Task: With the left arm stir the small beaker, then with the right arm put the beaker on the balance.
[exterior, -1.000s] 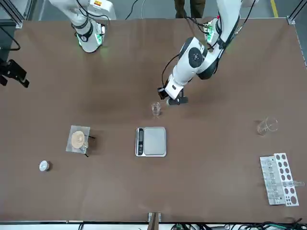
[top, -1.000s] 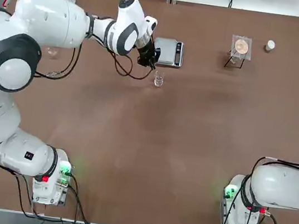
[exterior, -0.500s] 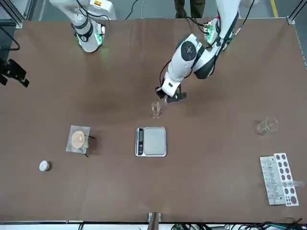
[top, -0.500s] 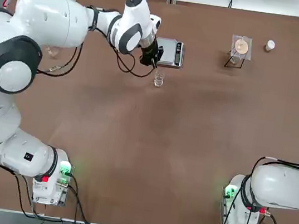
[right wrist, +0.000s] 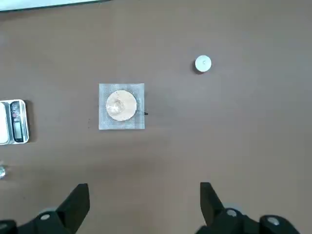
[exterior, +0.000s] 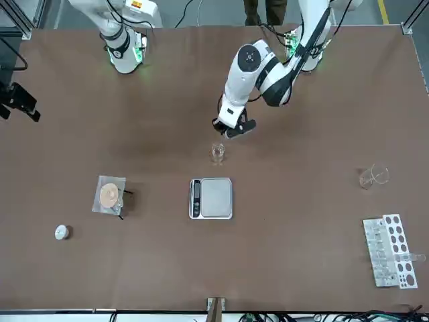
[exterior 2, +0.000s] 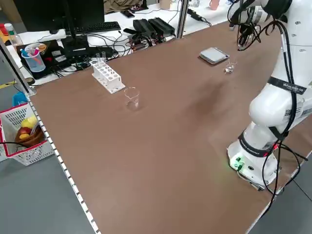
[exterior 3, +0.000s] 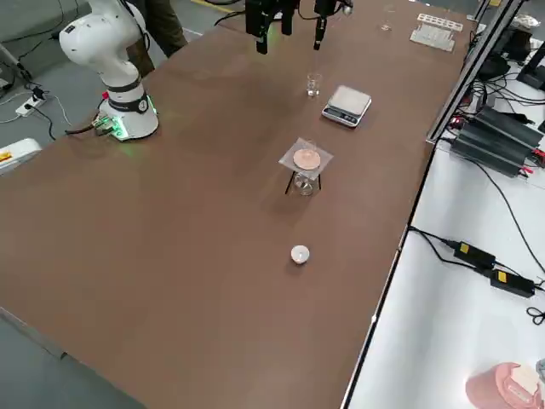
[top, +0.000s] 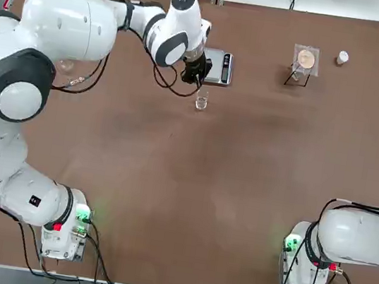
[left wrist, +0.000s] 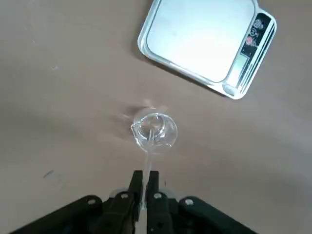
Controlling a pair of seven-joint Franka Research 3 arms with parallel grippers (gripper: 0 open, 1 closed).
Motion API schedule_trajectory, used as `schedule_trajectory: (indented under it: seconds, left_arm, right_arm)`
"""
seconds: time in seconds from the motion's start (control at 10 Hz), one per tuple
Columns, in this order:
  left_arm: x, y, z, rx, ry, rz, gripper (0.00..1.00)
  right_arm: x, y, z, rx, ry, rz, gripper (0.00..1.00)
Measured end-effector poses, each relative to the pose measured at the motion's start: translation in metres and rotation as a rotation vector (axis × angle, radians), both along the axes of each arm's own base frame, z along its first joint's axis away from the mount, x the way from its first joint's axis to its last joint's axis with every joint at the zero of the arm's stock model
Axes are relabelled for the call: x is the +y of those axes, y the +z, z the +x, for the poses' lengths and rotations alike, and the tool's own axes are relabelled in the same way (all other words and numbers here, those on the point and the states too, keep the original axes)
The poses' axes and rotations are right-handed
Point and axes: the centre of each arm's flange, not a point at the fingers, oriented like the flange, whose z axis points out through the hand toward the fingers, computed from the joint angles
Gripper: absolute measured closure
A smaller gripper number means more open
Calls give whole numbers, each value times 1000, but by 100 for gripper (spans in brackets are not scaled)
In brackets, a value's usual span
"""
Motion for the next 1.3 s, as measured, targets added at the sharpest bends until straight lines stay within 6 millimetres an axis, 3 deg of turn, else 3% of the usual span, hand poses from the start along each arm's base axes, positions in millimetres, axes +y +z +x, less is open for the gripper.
schedule_trajectory:
  seconds: [0.6,1.0,1.3]
  left_arm:
    - [-16,-17,10,17,32,25,92]
    - [-28,-48,4,29,61,84,92]
    - [-30,-43,11,25,69,76,92]
  right_arm:
    - [8,1,-2,18,-12,3,0]
    - [18,2,-2,17,7,2,0]
    - [18,3,-2,15,6,1,0]
